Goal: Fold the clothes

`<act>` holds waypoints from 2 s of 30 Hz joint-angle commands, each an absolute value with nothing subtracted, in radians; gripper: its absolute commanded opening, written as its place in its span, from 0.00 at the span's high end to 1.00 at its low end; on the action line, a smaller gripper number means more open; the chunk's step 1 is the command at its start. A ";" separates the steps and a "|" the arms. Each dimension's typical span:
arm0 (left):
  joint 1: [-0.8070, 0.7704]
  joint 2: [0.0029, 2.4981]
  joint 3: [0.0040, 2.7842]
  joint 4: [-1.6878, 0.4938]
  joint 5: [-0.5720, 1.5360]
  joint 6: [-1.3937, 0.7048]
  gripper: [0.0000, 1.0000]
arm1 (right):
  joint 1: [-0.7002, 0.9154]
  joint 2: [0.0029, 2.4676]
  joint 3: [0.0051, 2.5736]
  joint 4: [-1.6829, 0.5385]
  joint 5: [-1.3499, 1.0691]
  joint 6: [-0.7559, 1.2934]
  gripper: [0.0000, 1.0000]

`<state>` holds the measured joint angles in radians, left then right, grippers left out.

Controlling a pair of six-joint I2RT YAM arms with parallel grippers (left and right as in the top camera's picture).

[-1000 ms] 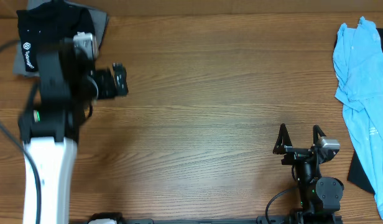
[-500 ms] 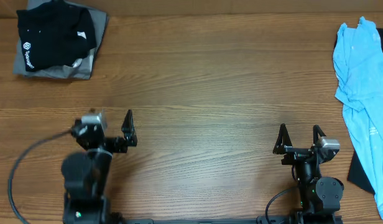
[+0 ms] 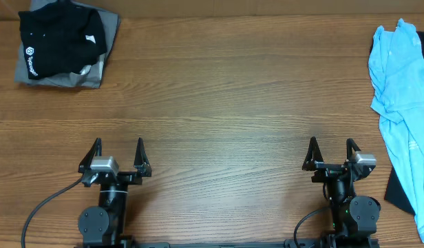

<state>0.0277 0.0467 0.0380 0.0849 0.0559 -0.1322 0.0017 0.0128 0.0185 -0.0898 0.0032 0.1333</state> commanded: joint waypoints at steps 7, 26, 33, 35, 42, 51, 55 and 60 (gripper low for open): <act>0.026 0.003 0.004 0.012 0.076 -0.077 0.00 | 0.006 0.003 0.008 -0.084 -0.002 0.130 0.00; 0.023 0.004 0.004 -0.070 0.078 -0.078 0.00 | 0.006 0.003 0.008 -0.084 -0.002 0.130 0.00; 0.023 0.004 0.005 -0.070 0.078 -0.078 0.00 | 0.006 0.003 0.008 -0.084 -0.002 0.130 0.00; 0.023 0.004 0.004 -0.070 0.078 -0.078 0.00 | 0.006 0.003 0.008 -0.084 -0.002 0.130 0.00; 0.024 0.004 0.004 -0.070 0.078 -0.078 0.00 | 0.006 0.003 0.008 -0.084 -0.002 0.130 0.00; 0.023 0.004 0.005 -0.070 0.078 -0.078 0.00 | 0.006 0.003 0.008 -0.084 -0.002 0.130 0.00; 0.024 0.004 0.005 -0.070 0.078 -0.078 0.00 | 0.006 0.003 0.008 -0.084 -0.002 0.130 0.00; 0.024 0.004 0.004 -0.070 0.078 -0.078 0.00 | 0.006 0.003 0.008 -0.084 -0.002 0.130 0.00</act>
<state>0.0277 0.0128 0.0082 -0.0689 0.0677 -0.0978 0.0017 0.0128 0.0185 -0.0898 0.0032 0.1333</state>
